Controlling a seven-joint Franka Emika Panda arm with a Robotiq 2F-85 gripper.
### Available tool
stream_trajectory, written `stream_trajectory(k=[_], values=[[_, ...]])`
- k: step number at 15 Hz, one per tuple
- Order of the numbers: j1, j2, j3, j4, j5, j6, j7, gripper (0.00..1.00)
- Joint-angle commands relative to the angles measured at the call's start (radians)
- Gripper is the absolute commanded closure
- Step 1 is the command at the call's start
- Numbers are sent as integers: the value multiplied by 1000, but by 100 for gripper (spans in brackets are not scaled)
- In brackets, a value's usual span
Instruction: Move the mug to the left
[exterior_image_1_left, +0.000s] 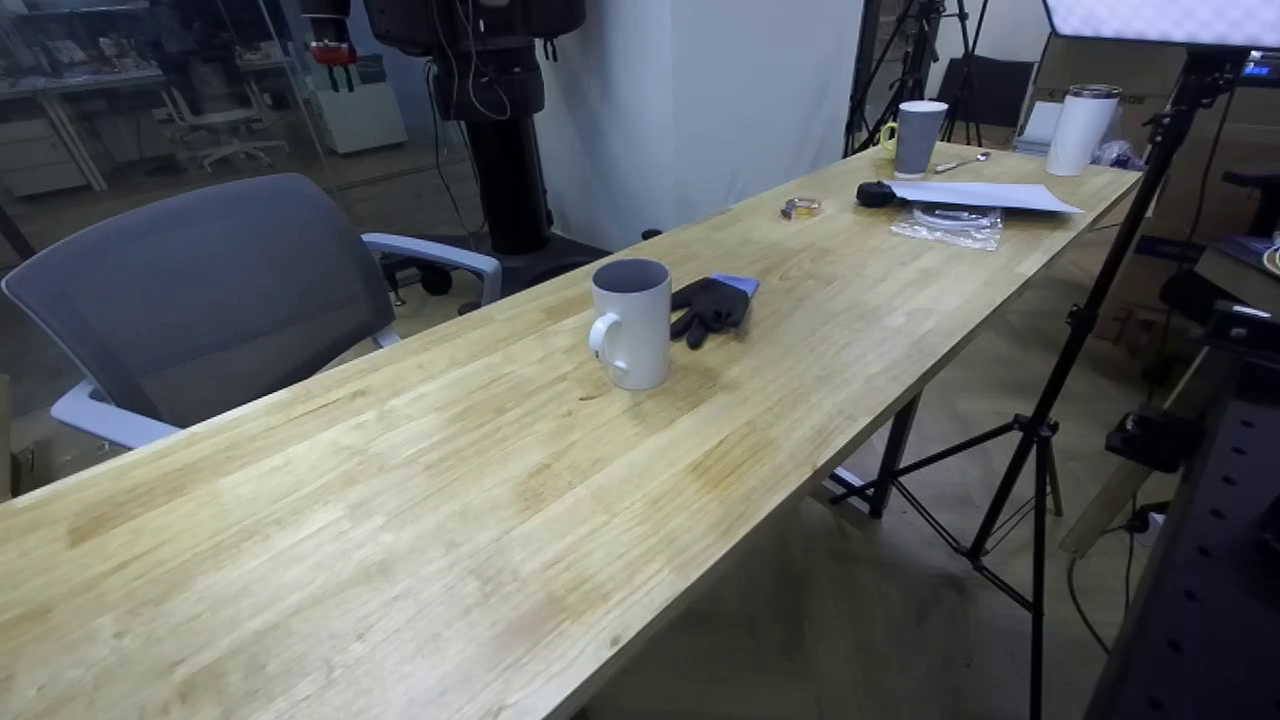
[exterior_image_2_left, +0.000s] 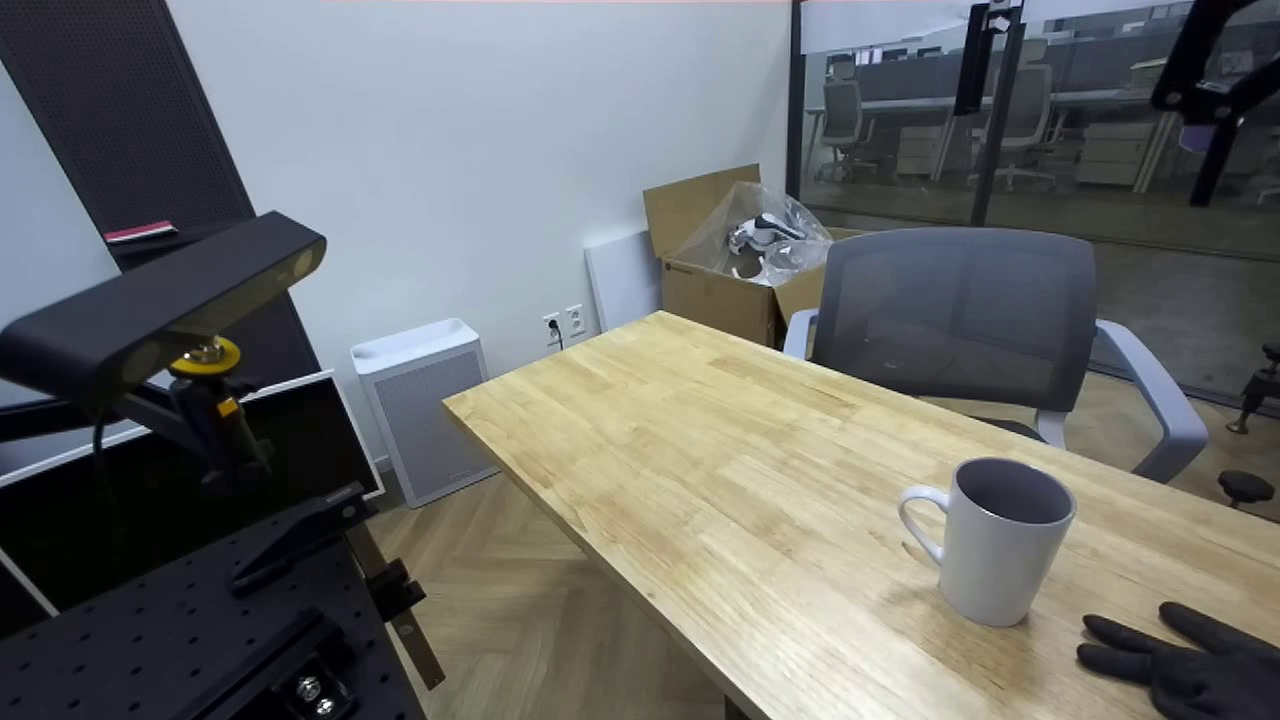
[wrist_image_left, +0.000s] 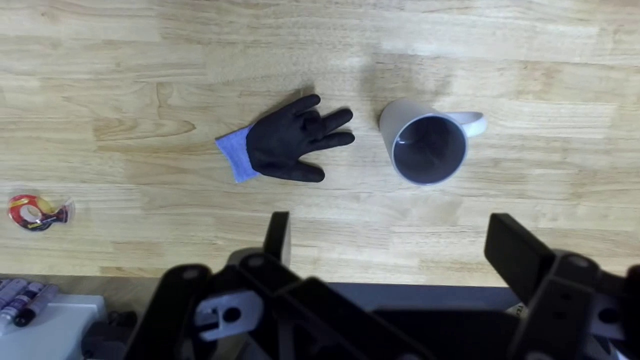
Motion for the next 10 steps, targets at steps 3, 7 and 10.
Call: stream_trajectory(k=[3, 7, 10], values=[[-27, 174, 59, 209, -14, -59, 73, 0], [-30, 240, 89, 255, -19, -73, 91, 0], [-28, 268, 104, 254, -26, -70, 97, 0]])
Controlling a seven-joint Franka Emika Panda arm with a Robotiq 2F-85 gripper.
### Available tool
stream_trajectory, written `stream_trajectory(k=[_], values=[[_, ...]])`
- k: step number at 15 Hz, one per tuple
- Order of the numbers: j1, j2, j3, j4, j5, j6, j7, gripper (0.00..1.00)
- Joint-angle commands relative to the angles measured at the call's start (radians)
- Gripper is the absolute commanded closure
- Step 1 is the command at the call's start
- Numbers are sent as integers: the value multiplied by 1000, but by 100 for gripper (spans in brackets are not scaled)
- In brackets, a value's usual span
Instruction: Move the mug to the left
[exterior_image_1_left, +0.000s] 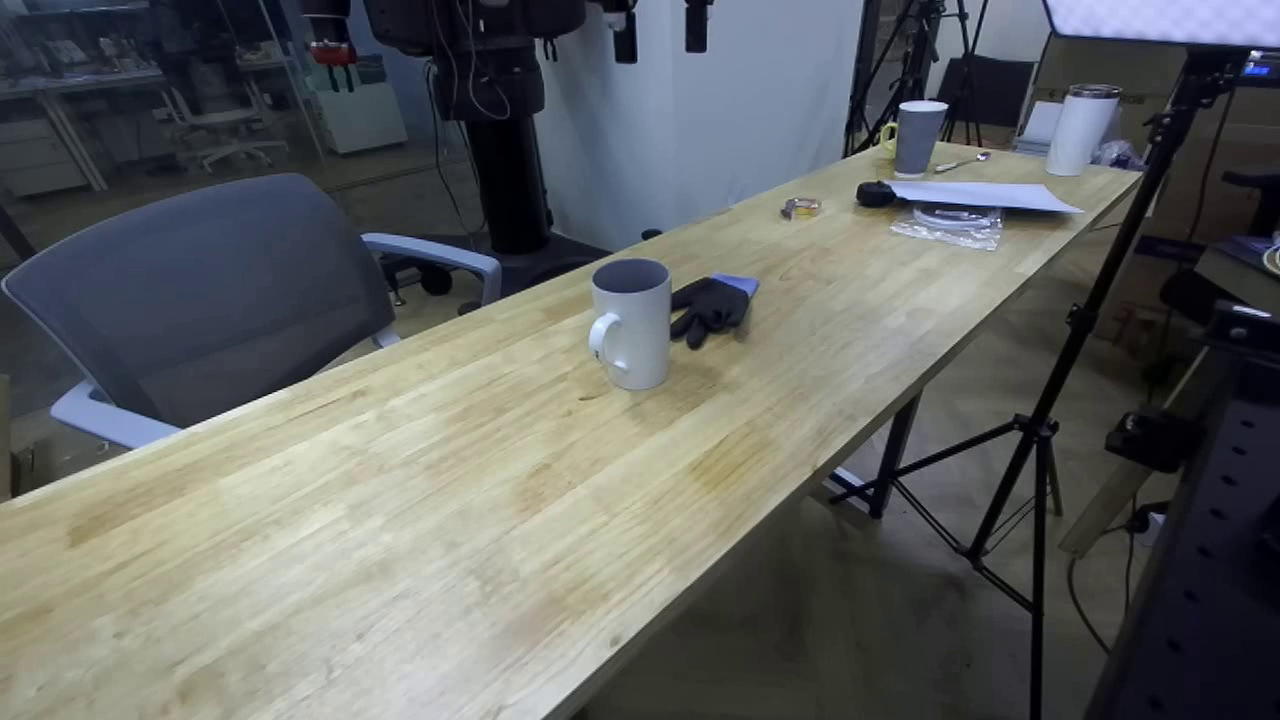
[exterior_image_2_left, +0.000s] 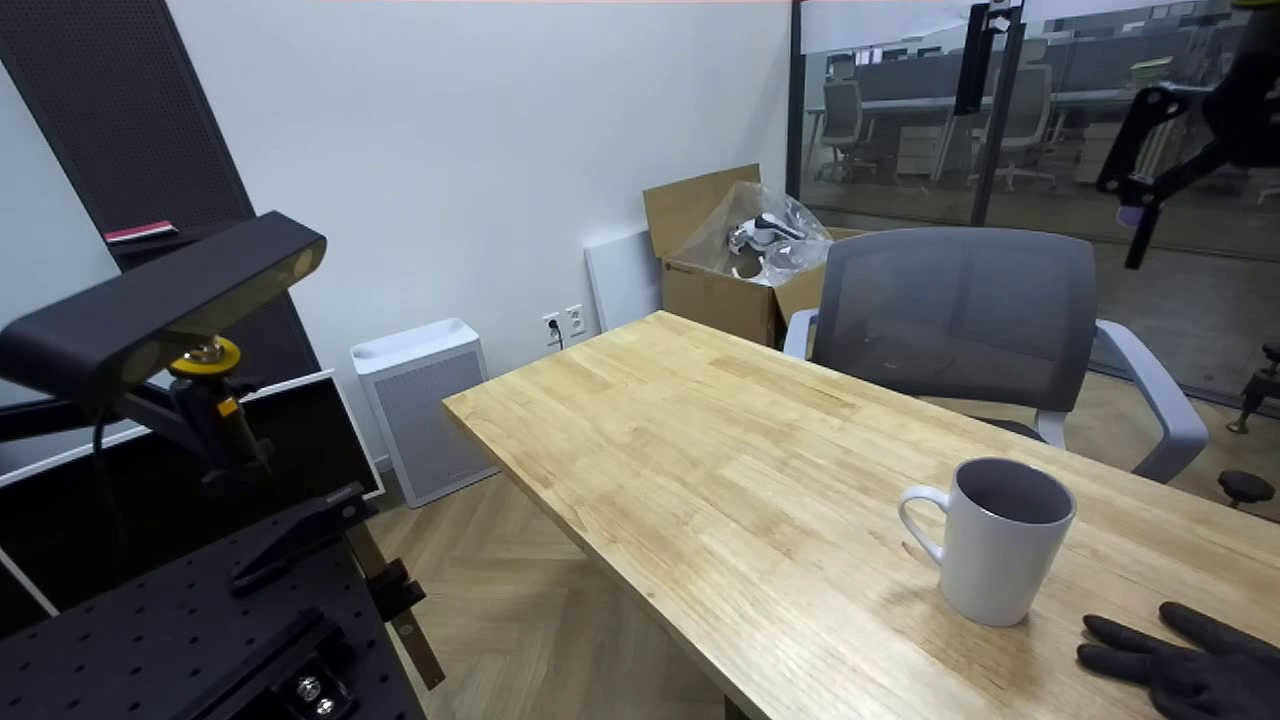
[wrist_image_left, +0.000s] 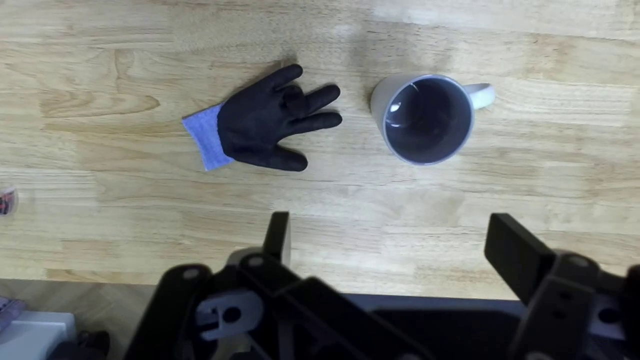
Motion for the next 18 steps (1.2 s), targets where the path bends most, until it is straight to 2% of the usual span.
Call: stream_trajectory(k=[1, 18], values=[[-13, 40, 29, 37, -20, -28, 43, 0], [-3, 129, 32, -6, -59, 18, 93, 0]])
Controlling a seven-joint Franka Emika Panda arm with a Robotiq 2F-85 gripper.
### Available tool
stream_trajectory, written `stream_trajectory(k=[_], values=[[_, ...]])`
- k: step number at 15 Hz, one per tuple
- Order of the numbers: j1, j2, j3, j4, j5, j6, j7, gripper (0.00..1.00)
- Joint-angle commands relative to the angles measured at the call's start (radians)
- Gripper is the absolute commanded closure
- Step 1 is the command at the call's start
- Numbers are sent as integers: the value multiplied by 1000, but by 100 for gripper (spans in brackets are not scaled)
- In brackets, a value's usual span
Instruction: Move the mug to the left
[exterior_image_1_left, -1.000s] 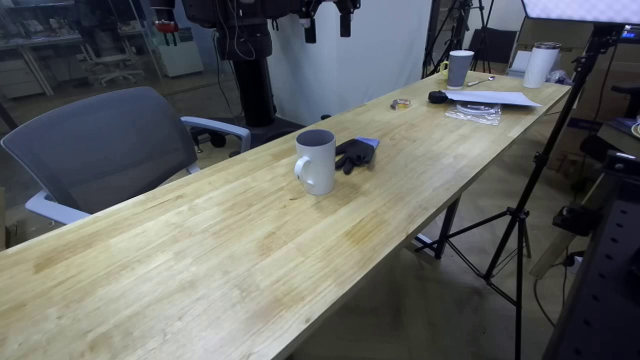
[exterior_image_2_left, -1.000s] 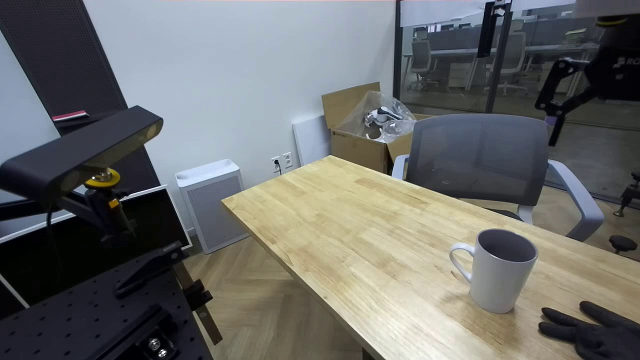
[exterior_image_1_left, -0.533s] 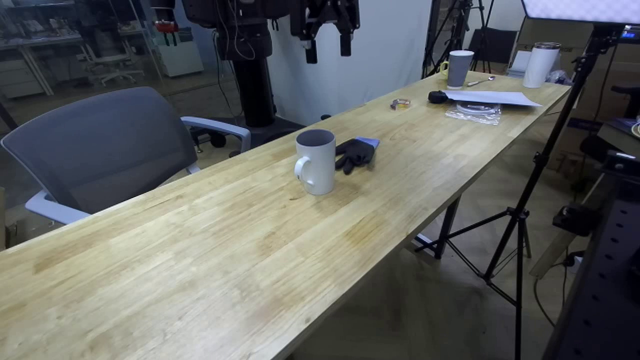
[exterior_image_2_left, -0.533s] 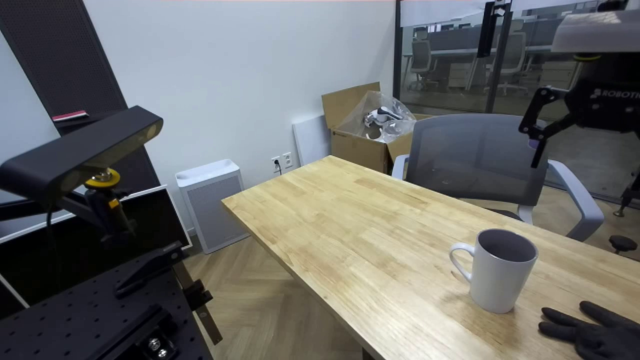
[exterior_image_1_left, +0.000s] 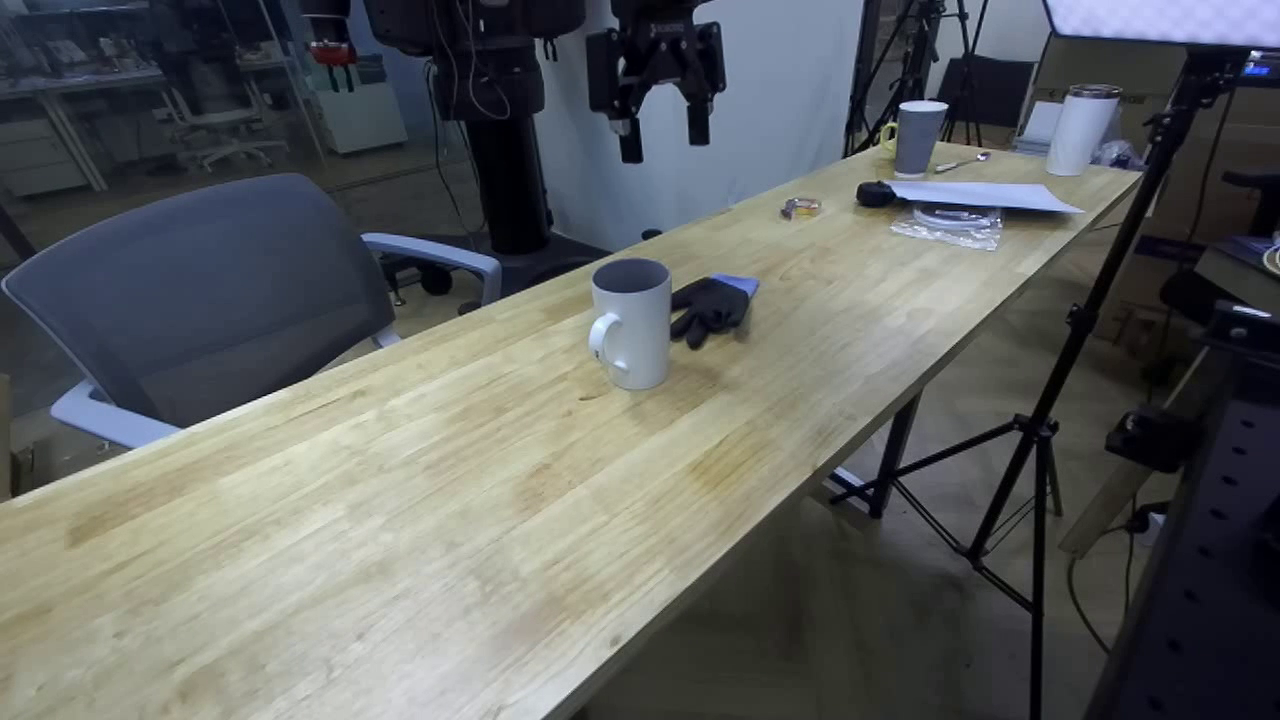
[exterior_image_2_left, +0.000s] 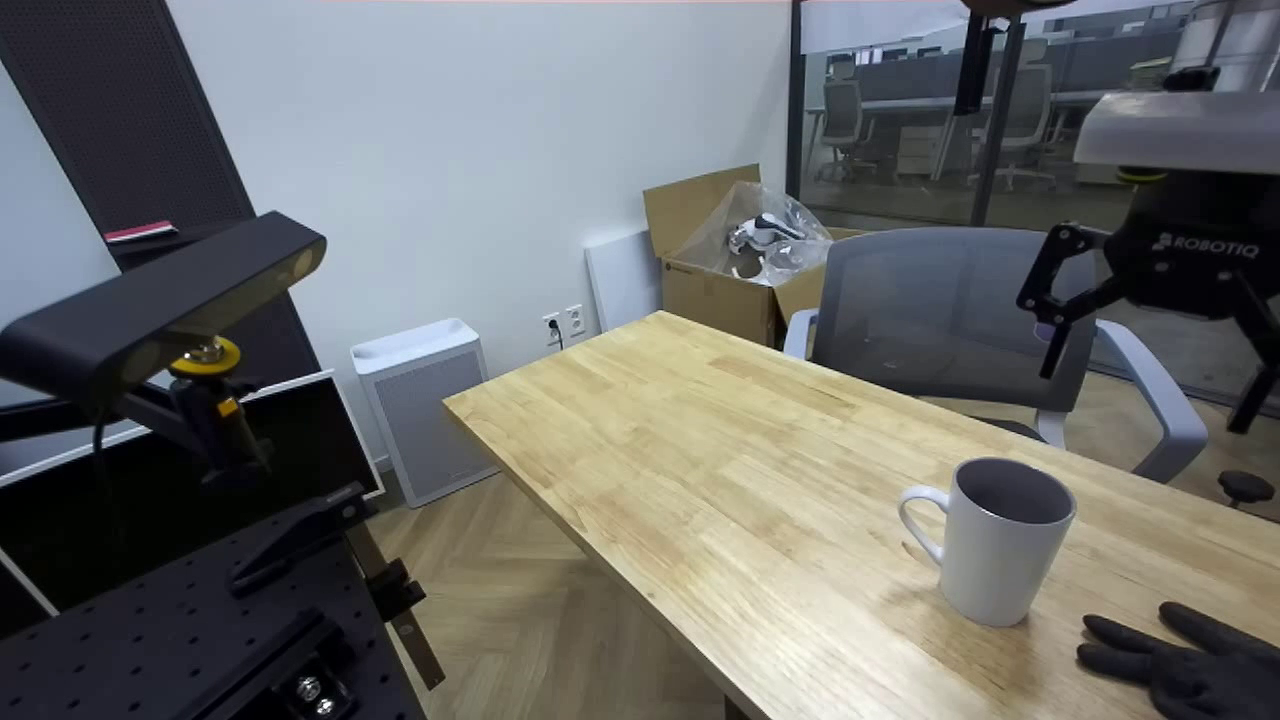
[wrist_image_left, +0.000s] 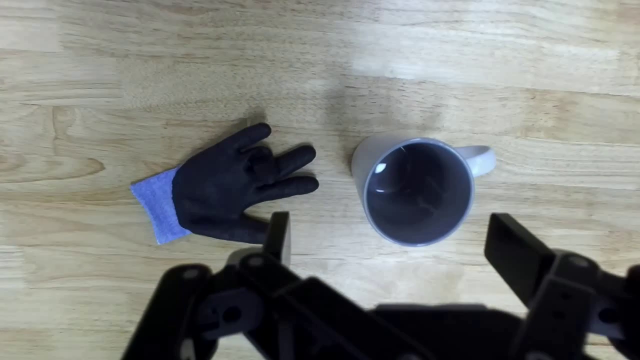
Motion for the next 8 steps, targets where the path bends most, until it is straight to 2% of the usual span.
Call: stream_trajectory(k=[1, 8], values=[[-2, 10, 0, -6, -47, 28, 65, 0], [3, 39, -8, -30, -88, 98, 121, 0]])
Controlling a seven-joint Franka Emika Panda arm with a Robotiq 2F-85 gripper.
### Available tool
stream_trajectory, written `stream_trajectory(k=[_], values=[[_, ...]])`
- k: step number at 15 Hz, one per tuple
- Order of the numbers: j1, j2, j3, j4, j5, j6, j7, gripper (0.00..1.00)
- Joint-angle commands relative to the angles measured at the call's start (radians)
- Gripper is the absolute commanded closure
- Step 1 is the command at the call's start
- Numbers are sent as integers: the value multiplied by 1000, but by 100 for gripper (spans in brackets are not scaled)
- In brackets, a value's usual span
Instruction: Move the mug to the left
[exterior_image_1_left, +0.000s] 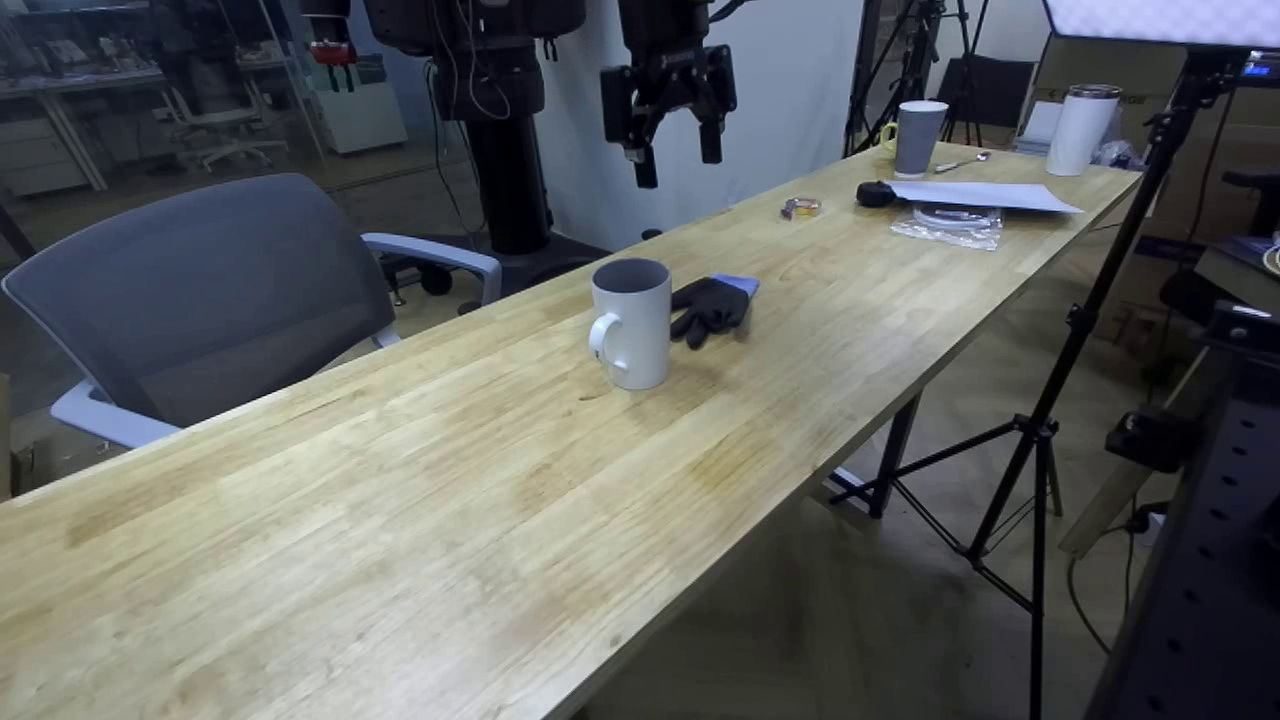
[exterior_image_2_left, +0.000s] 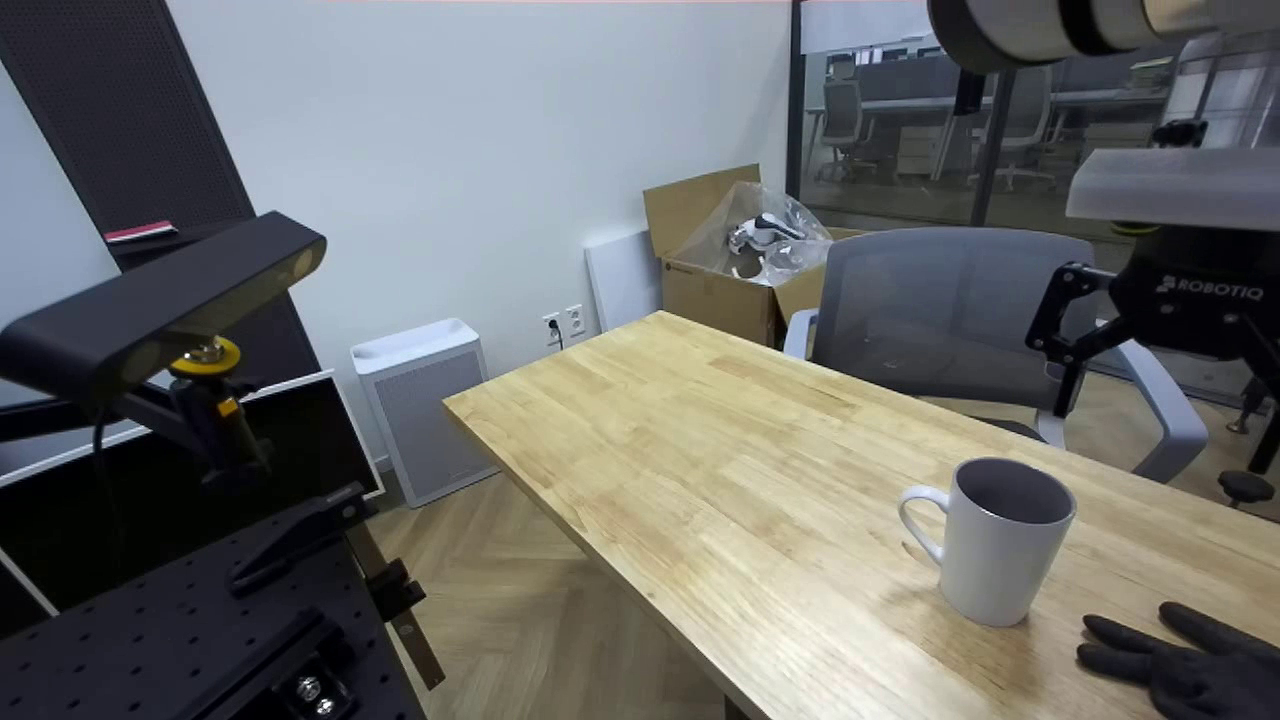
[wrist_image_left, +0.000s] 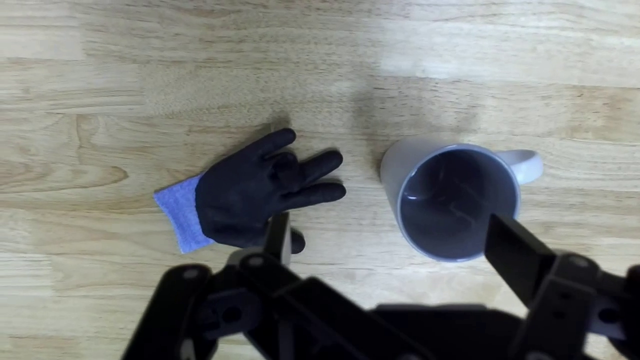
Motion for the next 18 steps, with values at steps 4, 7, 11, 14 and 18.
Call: stream_trajectory(k=[4, 7, 11, 14, 18], values=[[10, 24, -1, -26, -36, 52, 78, 0], [15, 39, -5, -32, -55, 66, 91, 0], [17, 60, -5, -28, -70, 75, 104, 0], [15, 73, 2, -12, -63, 82, 105, 0], [14, 81, 11, 8, -56, 106, 108, 0]])
